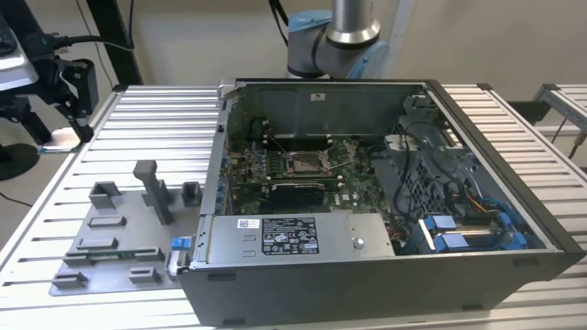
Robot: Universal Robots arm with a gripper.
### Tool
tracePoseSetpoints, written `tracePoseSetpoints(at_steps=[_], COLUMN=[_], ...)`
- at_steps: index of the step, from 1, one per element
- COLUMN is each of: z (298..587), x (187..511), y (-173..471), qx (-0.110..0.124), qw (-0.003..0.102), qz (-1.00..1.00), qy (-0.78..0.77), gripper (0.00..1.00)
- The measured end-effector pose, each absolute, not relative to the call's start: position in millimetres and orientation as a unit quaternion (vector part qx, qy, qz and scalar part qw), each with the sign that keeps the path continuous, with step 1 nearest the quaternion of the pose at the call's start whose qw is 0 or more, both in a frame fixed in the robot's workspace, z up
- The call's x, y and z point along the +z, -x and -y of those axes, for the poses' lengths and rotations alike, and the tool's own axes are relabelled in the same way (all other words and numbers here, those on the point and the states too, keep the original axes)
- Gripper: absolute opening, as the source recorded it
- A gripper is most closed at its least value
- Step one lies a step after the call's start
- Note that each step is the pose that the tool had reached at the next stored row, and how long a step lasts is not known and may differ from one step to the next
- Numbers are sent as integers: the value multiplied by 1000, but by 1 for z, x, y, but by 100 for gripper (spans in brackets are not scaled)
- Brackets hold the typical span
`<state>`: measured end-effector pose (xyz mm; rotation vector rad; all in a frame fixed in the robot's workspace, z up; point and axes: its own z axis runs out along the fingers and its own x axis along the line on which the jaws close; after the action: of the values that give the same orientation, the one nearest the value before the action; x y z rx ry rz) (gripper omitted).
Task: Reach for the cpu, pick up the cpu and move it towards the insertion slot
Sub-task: 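Pick up the cpu and move it towards the insertion slot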
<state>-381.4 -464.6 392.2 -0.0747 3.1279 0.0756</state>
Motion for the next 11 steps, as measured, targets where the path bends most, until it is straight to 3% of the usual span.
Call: tracePoseSetpoints(at_steps=[11], z=[465], x=[392], y=[366], qx=[24], qw=[6], qz=[-999], qy=[24], gripper=[0])
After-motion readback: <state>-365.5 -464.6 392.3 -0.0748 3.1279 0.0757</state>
